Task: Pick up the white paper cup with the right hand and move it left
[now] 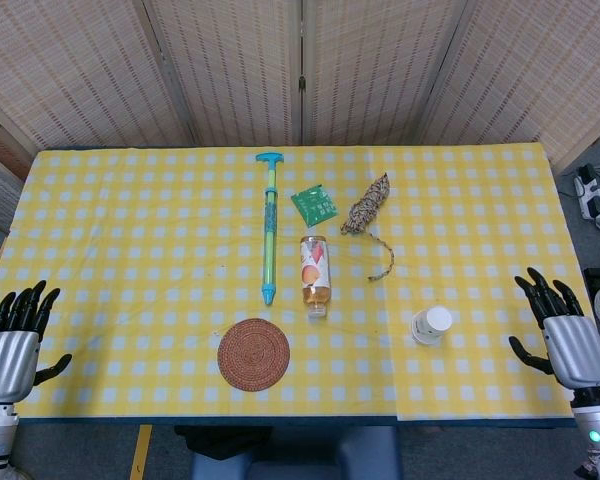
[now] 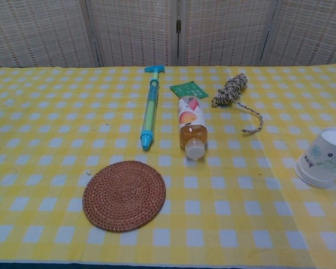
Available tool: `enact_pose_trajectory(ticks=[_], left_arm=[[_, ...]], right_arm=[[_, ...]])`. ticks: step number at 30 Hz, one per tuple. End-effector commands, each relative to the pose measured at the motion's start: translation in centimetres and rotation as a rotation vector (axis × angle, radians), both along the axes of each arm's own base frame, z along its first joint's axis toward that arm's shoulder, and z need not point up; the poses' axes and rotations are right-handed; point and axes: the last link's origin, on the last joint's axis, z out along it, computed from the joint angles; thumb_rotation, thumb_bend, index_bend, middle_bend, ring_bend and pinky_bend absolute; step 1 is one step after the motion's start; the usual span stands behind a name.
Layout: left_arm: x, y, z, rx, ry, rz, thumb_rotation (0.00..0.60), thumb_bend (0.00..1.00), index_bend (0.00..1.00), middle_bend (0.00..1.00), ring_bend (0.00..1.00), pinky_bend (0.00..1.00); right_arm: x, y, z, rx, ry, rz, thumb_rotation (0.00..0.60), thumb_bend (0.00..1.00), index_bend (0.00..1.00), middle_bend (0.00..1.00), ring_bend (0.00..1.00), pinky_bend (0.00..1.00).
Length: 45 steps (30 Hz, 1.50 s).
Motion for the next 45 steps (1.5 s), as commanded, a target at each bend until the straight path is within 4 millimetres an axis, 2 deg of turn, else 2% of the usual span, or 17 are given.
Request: enact_pose_trajectory(ticks=[1, 9, 15, 29, 37, 45], left_arm=[[0.0, 0.0, -0.1, -0.005, 0.000, 0.003, 0.600, 0.22, 0.00, 0.00, 0.00, 0.00], [-0.2, -0.2, -0.2, -0.014, -0.008, 0.014, 0.600, 0.22, 0.01, 0.00, 0.00, 0.00], [-0.1, -0.2, -0.4, -0.024, -0.011, 0.020, 0.600, 0.22, 0.02, 0.00, 0.00, 0.00], [-0.3, -0.1, -0.7, -0.042, -0.017, 0.039, 0.600, 0.22, 0.03, 0.00, 0.00, 0.00], [-0.5, -0.1, -0.9, -0.053, -0.016, 0.055, 0.600, 0.22, 0.03, 0.00, 0.00, 0.00], [-0.9, -0.1, -0.9, -0.052, -0.018, 0.069, 0.600, 0.22, 0.04, 0.00, 0.00, 0.00]], right_arm=[[0.1, 0.0, -0.1, 0.005, -0.003, 0.001, 0.600, 0.35, 0.00, 0.03, 0.16, 0.07], [0.4, -0.1, -0.8, 0.066, -0.010, 0.021, 0.600, 0.35, 0.00, 0.05, 0.16, 0.07], [1.1, -0.8, -1.8, 0.137, 0.008, 0.048, 0.600, 0.34, 0.09, 0.08, 0.16, 0.07], [2.7, -4.5, -5.3, 0.305, 0.101, 0.038, 0.600, 0.34, 0.15, 0.10, 0.16, 0.09], [2.8, -6.1, -7.0, 0.380, 0.103, 0.015, 0.600, 0.34, 0.17, 0.10, 0.16, 0.10], [3.1, -7.2, -7.7, 0.398, 0.091, 0.014, 0.600, 0.34, 0.21, 0.12, 0.17, 0.10]])
